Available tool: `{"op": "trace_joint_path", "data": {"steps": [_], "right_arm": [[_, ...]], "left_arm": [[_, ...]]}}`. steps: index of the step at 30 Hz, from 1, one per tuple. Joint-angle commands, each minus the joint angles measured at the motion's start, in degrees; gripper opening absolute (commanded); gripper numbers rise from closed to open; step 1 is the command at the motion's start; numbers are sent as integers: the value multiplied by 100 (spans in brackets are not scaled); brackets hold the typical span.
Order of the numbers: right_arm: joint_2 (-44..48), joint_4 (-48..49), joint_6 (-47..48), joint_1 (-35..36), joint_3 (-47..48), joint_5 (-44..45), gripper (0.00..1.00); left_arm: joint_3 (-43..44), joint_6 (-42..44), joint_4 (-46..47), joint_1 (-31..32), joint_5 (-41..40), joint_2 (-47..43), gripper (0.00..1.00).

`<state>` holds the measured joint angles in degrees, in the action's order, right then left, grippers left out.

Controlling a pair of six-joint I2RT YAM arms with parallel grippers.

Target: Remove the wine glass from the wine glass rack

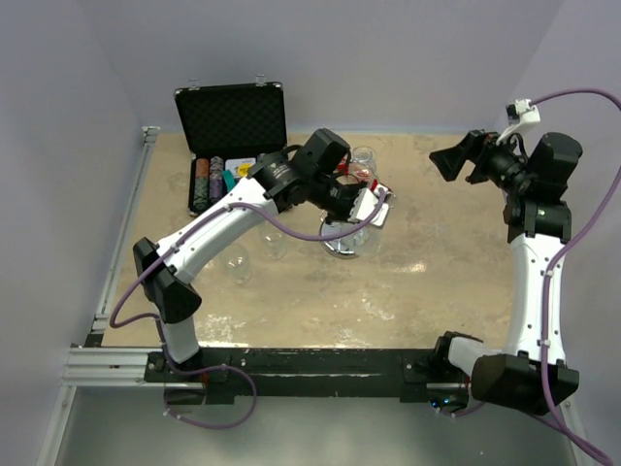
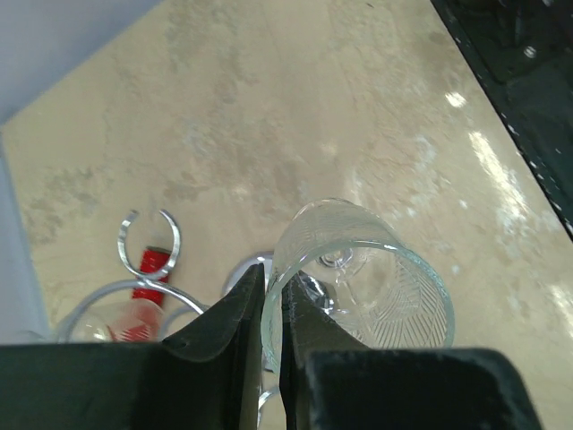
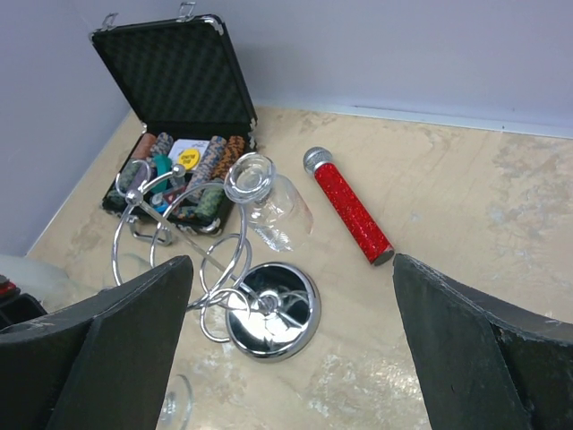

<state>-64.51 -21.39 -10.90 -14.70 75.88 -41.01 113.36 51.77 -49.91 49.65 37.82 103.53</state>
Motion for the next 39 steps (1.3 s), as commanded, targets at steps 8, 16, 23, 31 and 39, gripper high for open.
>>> {"op": "trace_joint_path", "data": {"steps": [8, 16, 23, 31, 39], "right_arm": [[79, 486, -158, -33, -275, 146, 99], [70, 583, -185, -24, -442, 94, 99], [0, 618, -97, -24, -583, 50, 99], [-70, 671, 52, -33, -574, 32, 98], [-88, 662, 54, -33, -776, -222, 95]], "left_arm": [[-1296, 1792, -1873, -438, -547, -815, 0], [-2747, 1609, -1750, -763, -820, -1607, 0], [-3767, 1459, -1355, -922, -961, -2134, 0], [-4471, 1511, -1012, -1141, -882, -2214, 0], [-4946, 1538, -511, -1185, -917, -2258, 1]]}}
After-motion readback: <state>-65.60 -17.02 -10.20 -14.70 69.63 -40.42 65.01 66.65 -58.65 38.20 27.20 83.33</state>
